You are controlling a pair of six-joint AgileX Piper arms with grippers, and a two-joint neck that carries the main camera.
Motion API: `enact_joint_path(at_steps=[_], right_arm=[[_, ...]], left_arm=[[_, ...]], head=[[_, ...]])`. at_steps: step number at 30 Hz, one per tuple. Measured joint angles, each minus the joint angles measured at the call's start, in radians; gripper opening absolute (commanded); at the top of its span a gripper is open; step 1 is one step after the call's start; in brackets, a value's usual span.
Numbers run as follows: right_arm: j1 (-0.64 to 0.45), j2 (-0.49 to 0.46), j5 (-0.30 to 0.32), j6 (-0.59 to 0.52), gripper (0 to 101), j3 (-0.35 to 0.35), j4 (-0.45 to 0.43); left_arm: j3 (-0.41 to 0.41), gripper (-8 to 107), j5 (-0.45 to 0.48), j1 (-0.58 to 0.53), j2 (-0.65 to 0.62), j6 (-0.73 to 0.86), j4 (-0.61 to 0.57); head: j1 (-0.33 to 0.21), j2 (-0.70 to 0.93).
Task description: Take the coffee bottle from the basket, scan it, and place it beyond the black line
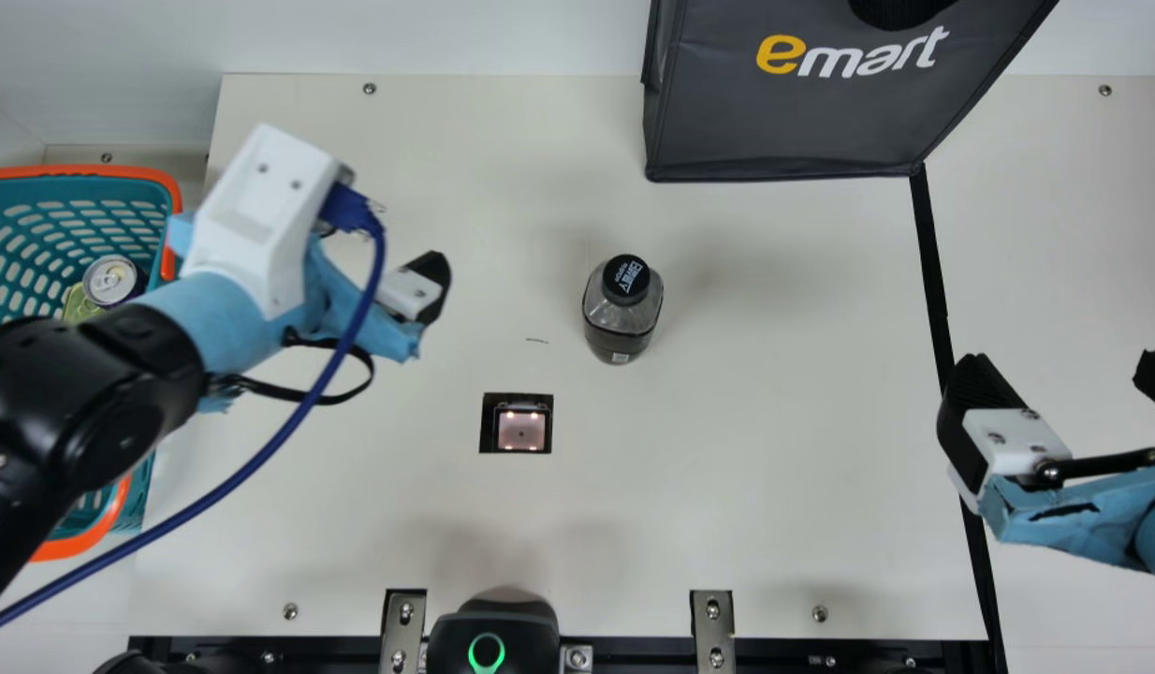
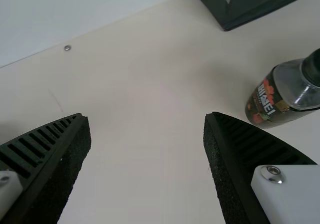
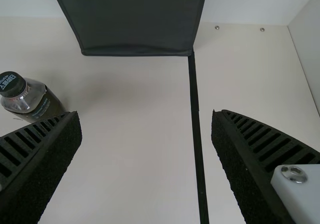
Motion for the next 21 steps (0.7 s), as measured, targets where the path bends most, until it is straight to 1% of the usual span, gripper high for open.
enact_joint_path(at_steps=[11, 21], right_arm=[[0.000, 0.000, -0.001, 0.000, 91, 0.000, 0.000], [0.000, 0.000, -0.001, 0.000, 91, 0.000, 0.000]], left_arm=[[0.054, 90, 0.018, 0.218, -0.116, 0.084, -0.076], [0.096, 90, 0.014, 0.429, -0.198, 0.236, -0.172]], head=[[0.000, -0.002], [0.000, -0.002]])
